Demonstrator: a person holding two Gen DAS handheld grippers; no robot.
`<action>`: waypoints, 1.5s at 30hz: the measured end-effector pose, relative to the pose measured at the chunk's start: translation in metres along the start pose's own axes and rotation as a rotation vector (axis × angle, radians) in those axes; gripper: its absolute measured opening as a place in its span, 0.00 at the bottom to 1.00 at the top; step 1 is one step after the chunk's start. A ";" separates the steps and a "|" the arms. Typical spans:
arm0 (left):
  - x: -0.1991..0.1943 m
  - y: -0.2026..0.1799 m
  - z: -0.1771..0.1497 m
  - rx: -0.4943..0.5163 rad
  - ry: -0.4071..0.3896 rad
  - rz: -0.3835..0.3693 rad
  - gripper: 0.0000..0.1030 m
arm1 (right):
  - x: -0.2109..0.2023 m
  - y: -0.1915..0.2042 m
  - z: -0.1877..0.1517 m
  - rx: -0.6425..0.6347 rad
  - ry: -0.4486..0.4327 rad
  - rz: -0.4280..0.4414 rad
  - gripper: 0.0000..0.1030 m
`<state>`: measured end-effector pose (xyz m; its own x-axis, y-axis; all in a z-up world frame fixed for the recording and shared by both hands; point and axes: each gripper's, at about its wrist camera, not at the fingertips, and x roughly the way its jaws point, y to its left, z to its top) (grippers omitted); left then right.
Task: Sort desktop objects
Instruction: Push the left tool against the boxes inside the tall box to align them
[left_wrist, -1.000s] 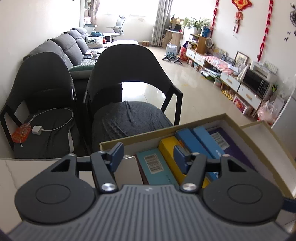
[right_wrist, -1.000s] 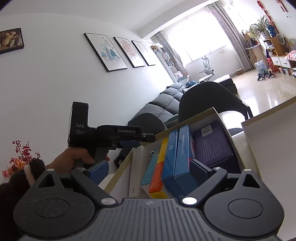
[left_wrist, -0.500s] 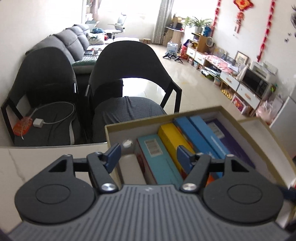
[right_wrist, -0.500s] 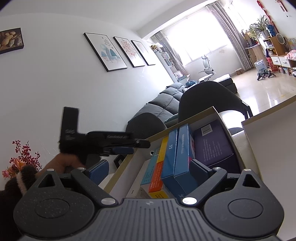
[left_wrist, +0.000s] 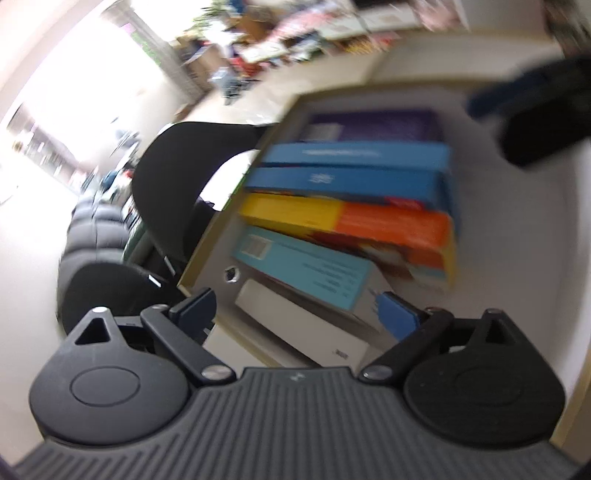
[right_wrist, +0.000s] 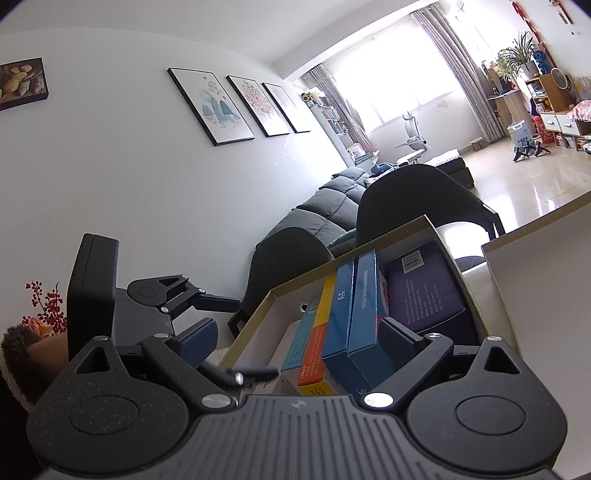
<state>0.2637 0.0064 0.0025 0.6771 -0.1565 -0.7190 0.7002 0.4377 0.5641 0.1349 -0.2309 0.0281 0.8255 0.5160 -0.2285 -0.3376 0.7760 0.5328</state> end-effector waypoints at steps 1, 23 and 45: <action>0.002 -0.004 0.002 0.041 0.017 -0.004 0.98 | 0.000 0.000 0.000 0.000 0.000 0.000 0.92; 0.061 -0.030 0.003 0.298 0.205 0.077 1.00 | -0.009 -0.005 0.004 0.025 -0.021 0.026 0.90; 0.021 -0.011 -0.017 0.090 0.031 0.088 1.00 | -0.026 -0.007 0.007 0.015 -0.077 0.006 0.92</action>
<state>0.2666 0.0137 -0.0257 0.7308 -0.0926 -0.6763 0.6565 0.3671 0.6590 0.1187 -0.2518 0.0360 0.8561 0.4905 -0.1627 -0.3360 0.7675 0.5460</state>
